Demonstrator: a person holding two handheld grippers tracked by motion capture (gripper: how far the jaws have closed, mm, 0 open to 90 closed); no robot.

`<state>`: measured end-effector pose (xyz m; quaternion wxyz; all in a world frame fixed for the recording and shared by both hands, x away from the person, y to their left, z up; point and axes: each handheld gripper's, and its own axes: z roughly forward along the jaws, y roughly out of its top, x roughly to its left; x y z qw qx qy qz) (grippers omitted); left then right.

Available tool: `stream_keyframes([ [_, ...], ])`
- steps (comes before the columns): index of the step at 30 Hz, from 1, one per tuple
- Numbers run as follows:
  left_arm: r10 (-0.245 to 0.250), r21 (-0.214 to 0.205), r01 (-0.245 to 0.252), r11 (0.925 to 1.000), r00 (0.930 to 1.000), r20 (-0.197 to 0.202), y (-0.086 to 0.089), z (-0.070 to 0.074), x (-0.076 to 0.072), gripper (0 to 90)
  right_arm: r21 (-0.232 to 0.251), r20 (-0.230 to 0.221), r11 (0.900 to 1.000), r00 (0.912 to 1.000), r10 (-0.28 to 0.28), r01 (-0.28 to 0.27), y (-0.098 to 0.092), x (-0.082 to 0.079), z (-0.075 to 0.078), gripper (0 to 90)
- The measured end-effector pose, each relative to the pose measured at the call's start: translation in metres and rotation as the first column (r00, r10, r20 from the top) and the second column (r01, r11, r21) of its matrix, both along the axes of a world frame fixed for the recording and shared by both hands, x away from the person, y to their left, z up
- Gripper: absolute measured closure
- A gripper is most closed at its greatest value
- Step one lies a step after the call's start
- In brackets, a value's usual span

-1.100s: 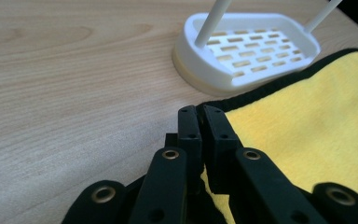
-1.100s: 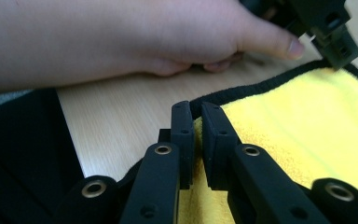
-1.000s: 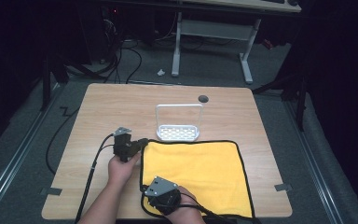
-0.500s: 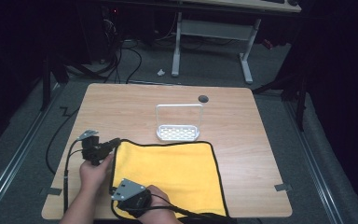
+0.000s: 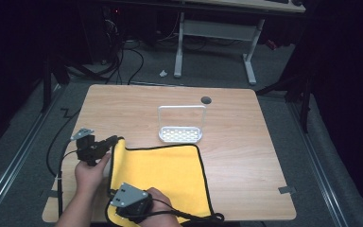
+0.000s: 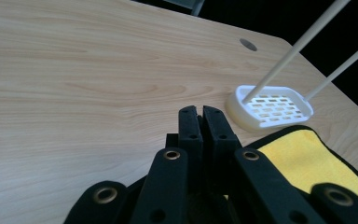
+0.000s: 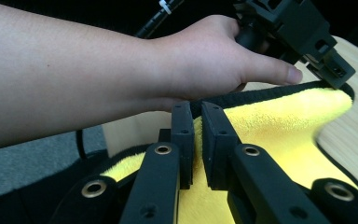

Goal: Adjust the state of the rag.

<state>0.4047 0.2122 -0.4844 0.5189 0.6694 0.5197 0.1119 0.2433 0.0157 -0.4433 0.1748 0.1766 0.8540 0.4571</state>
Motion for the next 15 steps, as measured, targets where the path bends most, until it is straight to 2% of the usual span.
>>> stream_keyframes([
  [1,-0.013,0.009,0.013,0.9999,0.9999,0.000,-0.014,0.000,0.002,86.6,-0.001,0.002,1.0000,1.0000,-0.008,0.008,-0.007,0.000,0.000,84.9],
  [3,-0.021,0.019,0.021,0.9996,0.9997,-0.007,-0.031,-0.001,0.004,86.5,-0.005,0.002,0.9996,0.9996,-0.026,0.026,-0.021,-0.001,-0.001,84.9],
  [4,-0.021,0.019,0.021,0.9996,0.9997,-0.007,-0.031,-0.001,0.004,86.5,-0.007,0.004,0.9991,0.9991,-0.041,0.041,-0.031,-0.001,-0.002,84.9],
  [5,-0.022,0.015,0.022,0.9997,0.9998,-0.004,-0.036,-0.001,0.005,86.5,-0.007,0.004,0.9991,0.9991,-0.041,0.041,-0.031,-0.001,-0.002,84.9],
  [7,-0.018,0.013,0.018,0.9998,0.9998,-0.013,-0.050,-0.002,0.007,86.5,0.000,-0.001,0.9977,0.9977,-0.067,0.067,-0.048,-0.001,-0.003,84.9],
  [8,-0.023,0.023,0.023,0.9995,0.9996,-0.013,-0.057,-0.002,0.008,86.5,0.009,-0.009,0.9956,0.9956,-0.094,0.094,-0.065,-0.001,-0.004,85.0],
  [9,-0.027,0.030,0.028,0.9992,0.9996,-0.012,-0.062,-0.002,0.008,86.5,0.009,-0.009,0.9956,0.9956,-0.094,0.094,-0.065,-0.001,-0.004,85.0],
  [15,-0.061,0.070,0.062,0.9956,0.9981,-0.011,-0.102,0.001,0.011,86.4,0.010,-0.023,0.9876,0.9874,-0.156,0.157,-0.106,-0.004,-0.011,85.0],
])
